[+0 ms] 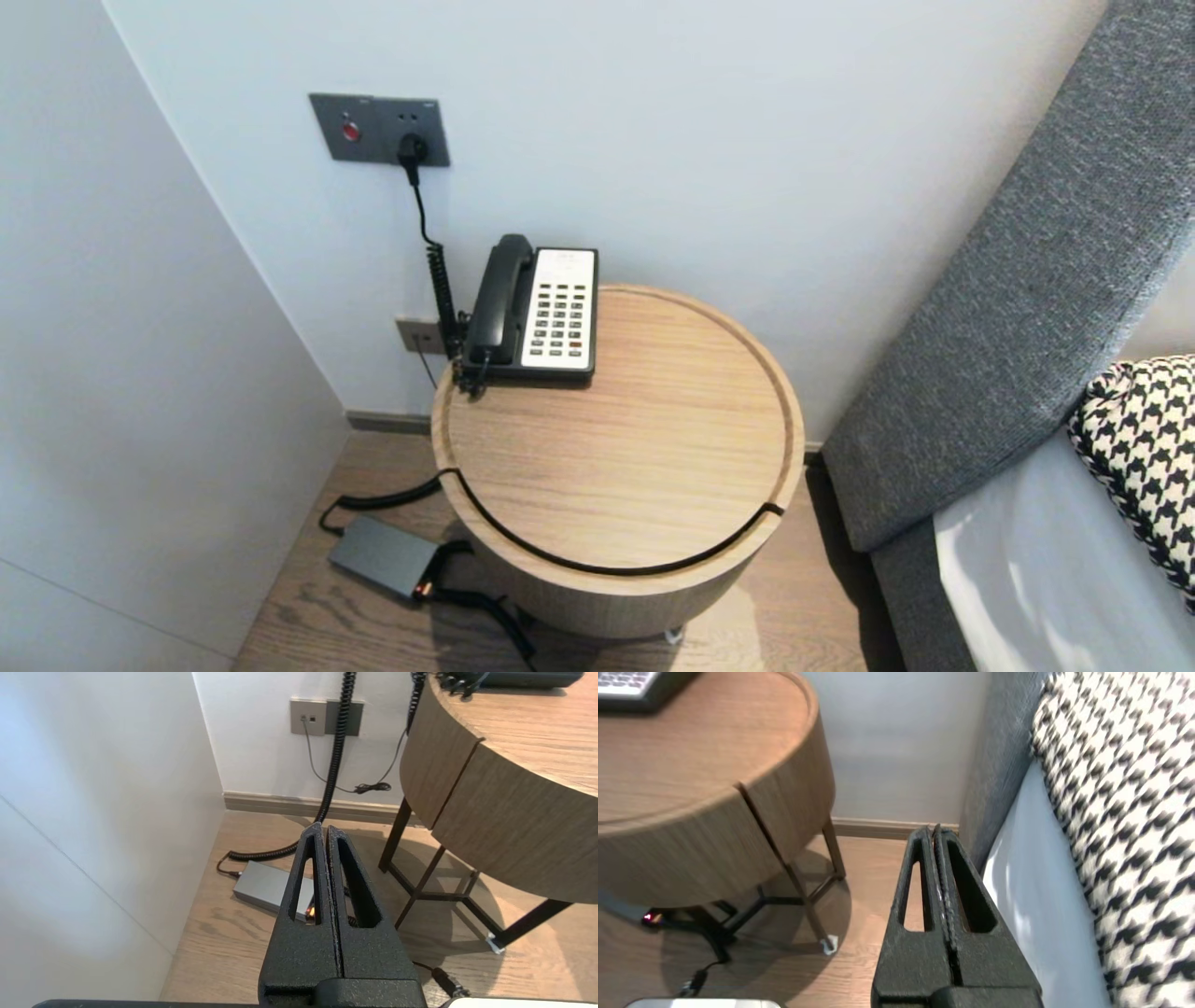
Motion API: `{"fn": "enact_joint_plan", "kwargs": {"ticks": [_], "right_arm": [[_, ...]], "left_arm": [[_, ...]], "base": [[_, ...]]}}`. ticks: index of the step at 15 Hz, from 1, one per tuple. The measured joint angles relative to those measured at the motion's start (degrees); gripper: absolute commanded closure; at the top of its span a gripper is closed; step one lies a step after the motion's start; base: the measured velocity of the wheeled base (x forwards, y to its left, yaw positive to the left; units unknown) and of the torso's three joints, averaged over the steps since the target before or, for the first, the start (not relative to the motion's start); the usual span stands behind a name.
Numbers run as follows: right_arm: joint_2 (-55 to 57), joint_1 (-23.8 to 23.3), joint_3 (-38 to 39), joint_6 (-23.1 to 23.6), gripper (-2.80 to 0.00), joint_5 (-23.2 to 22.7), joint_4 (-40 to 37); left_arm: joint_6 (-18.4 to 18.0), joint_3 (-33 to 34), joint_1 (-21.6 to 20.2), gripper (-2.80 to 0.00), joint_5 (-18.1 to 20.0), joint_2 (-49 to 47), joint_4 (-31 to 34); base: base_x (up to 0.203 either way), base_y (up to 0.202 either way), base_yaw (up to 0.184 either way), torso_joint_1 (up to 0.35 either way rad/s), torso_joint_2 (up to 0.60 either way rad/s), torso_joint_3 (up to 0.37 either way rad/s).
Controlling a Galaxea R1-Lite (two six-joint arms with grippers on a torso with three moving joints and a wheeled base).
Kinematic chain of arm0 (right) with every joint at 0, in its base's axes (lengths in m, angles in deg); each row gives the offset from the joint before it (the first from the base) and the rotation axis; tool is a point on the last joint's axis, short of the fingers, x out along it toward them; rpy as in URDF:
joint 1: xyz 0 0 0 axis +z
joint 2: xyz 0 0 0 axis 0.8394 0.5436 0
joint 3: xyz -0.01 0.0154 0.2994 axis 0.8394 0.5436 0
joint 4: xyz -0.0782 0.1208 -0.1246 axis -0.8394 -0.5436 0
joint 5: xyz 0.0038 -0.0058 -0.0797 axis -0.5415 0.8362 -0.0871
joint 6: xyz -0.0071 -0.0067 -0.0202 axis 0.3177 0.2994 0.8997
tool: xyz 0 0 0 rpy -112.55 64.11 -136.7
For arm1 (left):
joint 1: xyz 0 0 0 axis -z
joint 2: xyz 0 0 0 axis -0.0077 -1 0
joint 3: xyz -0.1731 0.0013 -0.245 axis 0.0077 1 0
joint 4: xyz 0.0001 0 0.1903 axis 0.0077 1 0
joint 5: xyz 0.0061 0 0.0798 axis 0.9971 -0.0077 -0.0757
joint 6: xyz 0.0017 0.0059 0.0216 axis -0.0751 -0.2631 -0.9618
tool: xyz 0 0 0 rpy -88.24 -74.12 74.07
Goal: Open the nightstand drawer
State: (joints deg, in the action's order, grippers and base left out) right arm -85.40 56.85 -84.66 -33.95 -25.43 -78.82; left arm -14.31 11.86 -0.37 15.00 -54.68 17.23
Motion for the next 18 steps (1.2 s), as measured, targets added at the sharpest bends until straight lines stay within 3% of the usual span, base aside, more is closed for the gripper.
{"fn": "enact_joint_plan", "kwargs": {"ticks": [6, 13, 15, 18], "right_arm": [[13.6, -0.6, -24.5, 0.2, 0.00, -0.3, -2.5], [39.6, -0.2, -56.8, 0.8, 0.00, -1.1, -7.8], [47.3, 3.0, -65.7, -0.4, 0.00, -1.0, -12.6], [58.0, 14.1, -75.7, -6.1, 0.00, 0.7, -22.1]], "left_arm": [[0.0, 0.0, 0.0, 0.00, 0.0, 0.0, 0.0], [0.0, 0.0, 0.0, 0.00, 0.0, 0.0, 0.0], [0.0, 0.0, 0.0, 0.00, 0.0, 0.0, 0.0], [0.0, 0.0, 0.0, 0.00, 0.0, 0.0, 0.0]], "base": [[0.000, 0.000, 0.000, 0.000, 0.00, 0.000], [0.000, 0.000, 0.000, 0.000, 0.00, 0.000], [0.000, 0.000, 0.000, 0.000, 0.00, 0.000], [0.000, 0.000, 0.000, 0.000, 0.00, 0.000]]}}
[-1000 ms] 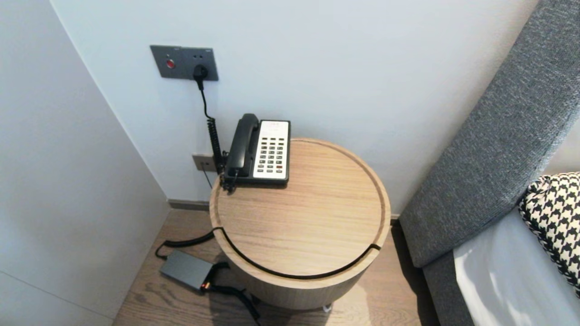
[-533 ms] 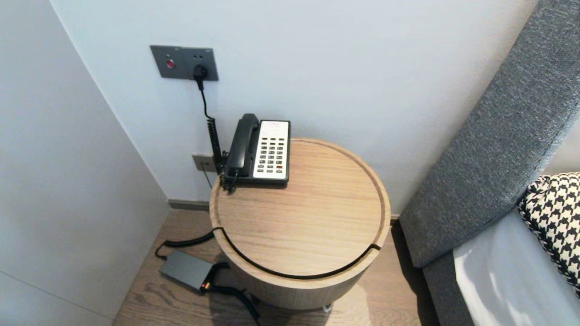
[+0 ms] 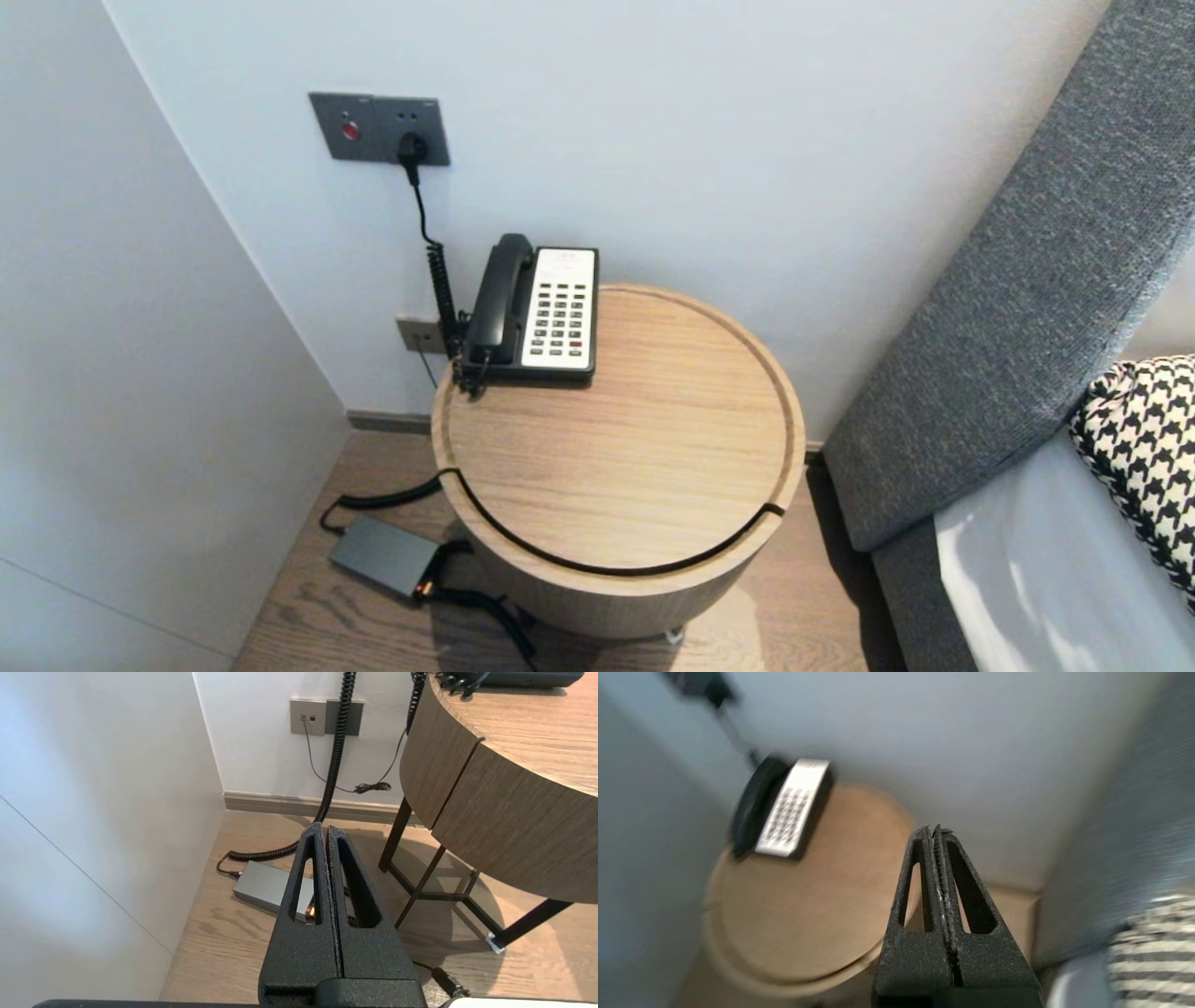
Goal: Open the nightstand drawer
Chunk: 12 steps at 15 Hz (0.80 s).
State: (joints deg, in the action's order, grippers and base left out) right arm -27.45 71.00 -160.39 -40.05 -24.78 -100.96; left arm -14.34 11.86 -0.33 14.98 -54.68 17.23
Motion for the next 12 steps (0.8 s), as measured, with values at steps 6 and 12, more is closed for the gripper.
{"fn": "enact_joint_plan", "kwargs": {"ticks": [6, 12], "right_arm": [[17.7, 20.1, -5.3, -12.6, 0.00, 8.3, -7.5], [28.4, 23.3, -4.3, -13.4, 0.00, -3.7, -17.8]], "left_arm": [[0.0, 0.0, 0.0, 0.00, 0.0, 0.0, 0.0], [0.0, 0.0, 0.0, 0.00, 0.0, 0.0, 0.0]], "base": [[0.000, 0.000, 0.000, 0.000, 0.00, 0.000], [0.000, 0.000, 0.000, 0.000, 0.00, 0.000]]}}
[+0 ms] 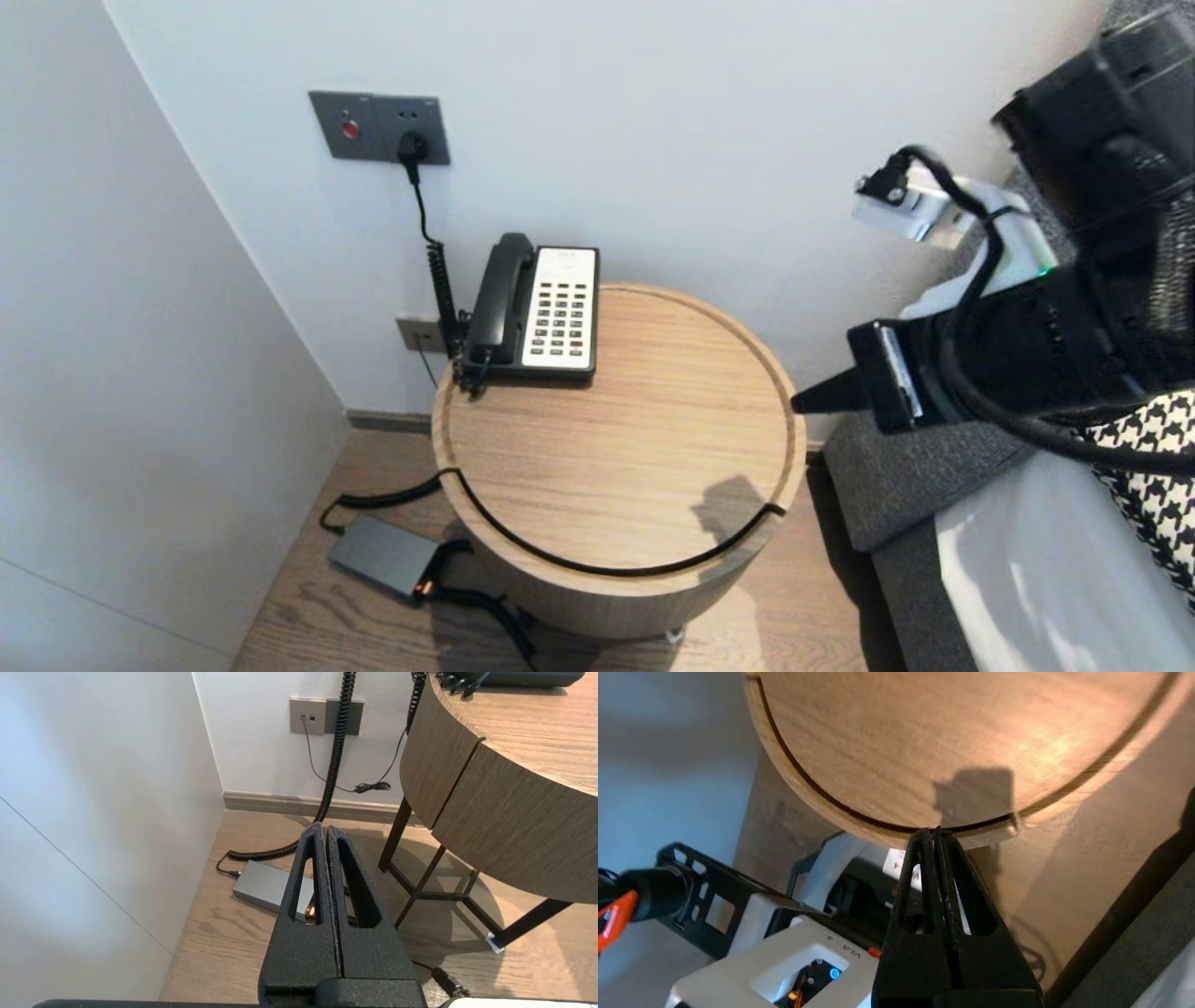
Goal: Open the nightstand drawer
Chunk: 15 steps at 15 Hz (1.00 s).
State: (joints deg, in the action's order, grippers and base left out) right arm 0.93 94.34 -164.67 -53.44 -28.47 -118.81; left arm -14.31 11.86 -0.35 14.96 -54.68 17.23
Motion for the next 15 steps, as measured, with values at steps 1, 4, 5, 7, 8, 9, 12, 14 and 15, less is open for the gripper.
{"fn": "enact_joint_plan", "kwargs": {"ticks": [1, 4, 5, 7, 8, 9, 12, 14, 15], "right_arm": [[1.1, 0.4, 0.7, 0.0, 0.00, -0.2, -0.2], [3.6, 0.8, 3.4, 0.2, 0.00, -0.6, -0.2], [4.3, 0.7, 4.7, 0.3, 0.00, -0.7, -0.1], [5.2, 0.5, 7.5, 0.4, 0.00, -0.7, 0.1], [5.6, 0.3, 9.0, 0.4, 0.00, -0.8, 0.4], [5.9, 0.2, 10.3, 0.4, 0.00, -0.8, 1.1], [6.7, 0.2, 13.3, 0.4, 0.00, -0.9, 5.2], [7.5, 0.2, 14.4, 0.4, 0.00, -0.9, 6.2], [7.9, 0.2, 14.7, 0.4, 0.00, -0.9, 6.3]], "left_arm": [[0.0, 0.0, 0.0, 0.00, 0.0, 0.0, 0.0], [0.0, 0.0, 0.0, 0.00, 0.0, 0.0, 0.0], [0.0, 0.0, 0.0, 0.00, 0.0, 0.0, 0.0], [0.0, 0.0, 0.0, 0.00, 0.0, 0.0, 0.0], [0.0, 0.0, 0.0, 0.00, 0.0, 0.0, 0.0], [0.0, 0.0, 0.0, 0.00, 0.0, 0.0, 0.0], [0.0, 0.0, 0.0, 0.00, 0.0, 0.0, 0.0], [0.0, 0.0, 0.0, 0.00, 0.0, 0.0, 0.0], [0.0, 0.0, 0.0, 0.00, 0.0, 0.0, 0.0]], "base": [[0.000, 0.000, 0.000, 0.000, 0.00, 0.000], [0.000, 0.000, 0.000, 0.000, 0.00, 0.000], [0.000, 0.000, 0.000, 0.000, 0.00, 0.000], [0.000, 0.000, 0.000, 0.000, 0.00, 0.000], [0.000, 0.000, 0.000, 0.000, 0.00, 0.000], [0.000, 0.000, 0.000, 0.000, 0.00, 0.000], [0.000, 0.000, 0.000, 0.000, 0.00, 0.000], [0.000, 0.000, 0.000, 0.000, 0.00, 0.000], [0.000, 0.000, 0.000, 0.000, 0.00, 0.000]]}}
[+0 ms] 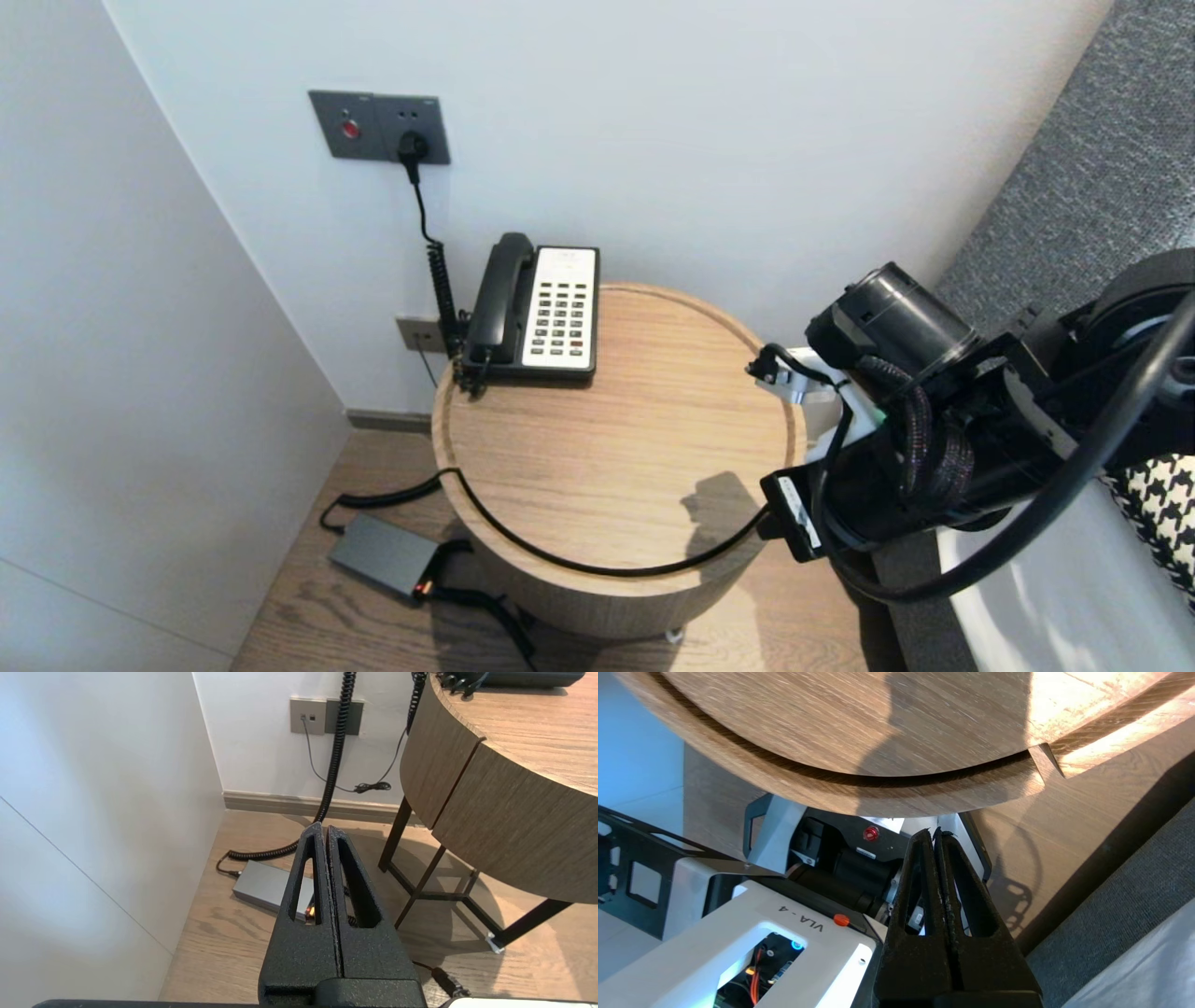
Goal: Open the nightstand drawer
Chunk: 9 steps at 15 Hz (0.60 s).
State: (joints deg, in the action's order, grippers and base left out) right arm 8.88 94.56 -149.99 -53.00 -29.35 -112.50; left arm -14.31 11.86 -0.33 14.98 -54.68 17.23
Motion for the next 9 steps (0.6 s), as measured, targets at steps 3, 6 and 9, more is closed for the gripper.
{"fn": "enact_joint_plan", "kwargs": {"ticks": [3, 6, 9], "right_arm": [[1.2, 0.0, 0.1, 0.0, 0.00, 0.1, 0.1], [2.1, 0.1, -0.3, -0.1, 0.00, 0.1, 0.2], [3.0, 0.0, -0.2, -0.3, 0.00, 0.2, 3.0]], "left_arm": [[0.0, 0.0, 0.0, 0.00, 0.0, 0.0, 0.0], [0.0, 0.0, 0.0, 0.00, 0.0, 0.0, 0.0], [0.0, 0.0, 0.0, 0.00, 0.0, 0.0, 0.0]], "base": [[0.000, 0.000, 0.000, 0.000, 0.00, 0.000], [0.000, 0.000, 0.000, 0.000, 0.00, 0.000], [0.000, 0.000, 0.000, 0.000, 0.00, 0.000]]}}
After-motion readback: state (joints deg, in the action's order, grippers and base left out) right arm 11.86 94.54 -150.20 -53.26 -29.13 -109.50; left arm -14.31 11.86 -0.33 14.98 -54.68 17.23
